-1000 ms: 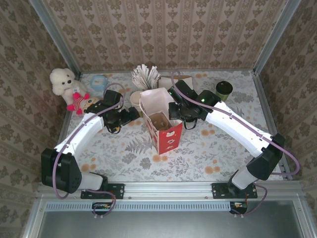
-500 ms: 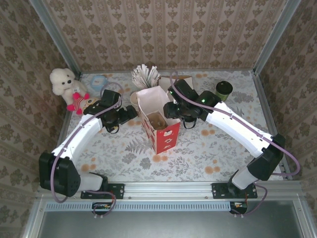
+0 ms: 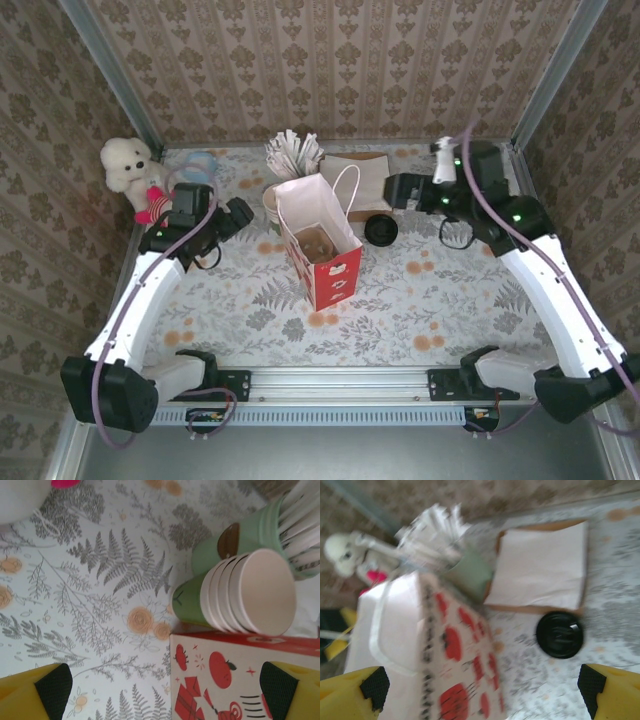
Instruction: Pack the takeout coffee
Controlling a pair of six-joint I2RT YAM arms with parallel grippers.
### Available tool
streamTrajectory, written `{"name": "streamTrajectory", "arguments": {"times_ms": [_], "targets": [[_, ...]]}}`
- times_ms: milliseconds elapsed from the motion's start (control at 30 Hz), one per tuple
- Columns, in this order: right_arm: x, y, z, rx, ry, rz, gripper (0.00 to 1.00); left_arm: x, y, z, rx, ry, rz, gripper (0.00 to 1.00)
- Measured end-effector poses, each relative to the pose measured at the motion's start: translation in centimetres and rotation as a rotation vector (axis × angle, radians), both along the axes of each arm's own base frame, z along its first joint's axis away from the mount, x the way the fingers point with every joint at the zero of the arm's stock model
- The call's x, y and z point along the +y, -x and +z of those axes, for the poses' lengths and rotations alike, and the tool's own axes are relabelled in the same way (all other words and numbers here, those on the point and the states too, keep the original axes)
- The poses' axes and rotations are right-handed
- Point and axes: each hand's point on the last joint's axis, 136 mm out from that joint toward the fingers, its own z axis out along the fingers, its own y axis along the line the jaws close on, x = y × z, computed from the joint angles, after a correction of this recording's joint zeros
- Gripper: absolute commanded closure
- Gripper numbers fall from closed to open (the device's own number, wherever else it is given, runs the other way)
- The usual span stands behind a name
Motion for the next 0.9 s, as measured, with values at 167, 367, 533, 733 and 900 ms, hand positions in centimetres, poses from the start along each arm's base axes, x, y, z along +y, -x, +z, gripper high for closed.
{"name": "streamTrajectory", "arguments": {"times_ms": [167,367,533,733,900], "targets": [[-7.8,-2.9,-4.1,0.067,0.019,-0.235,0.00,1.3,-1.1,1.9,-0.072,-0.013,0.020,0.00],[-16.3,-6.9,-10.1,0.198,-0.004,-0.468,0.00,2.4,-2.9,5.4,-0.204,-0.037,0.051,0.00],[-19.9,-10.5,-14.9,0.344,-0.142,-0.572,0.00,2.1,-4.2,6.2,-0.255,-0.022,0.048,0.00],[-20.8,-14.5,-18.2,0.437,-0.246,-0.631,0.00,1.0,-5.6,4.4,-0.210,0.004,0.007,0.00],[-21.2,-17.7,-19.2,0.463,-0.278,-0.650,0.00,0.7,-5.7,4.2,-0.202,0.014,-0.001,0.00]]}}
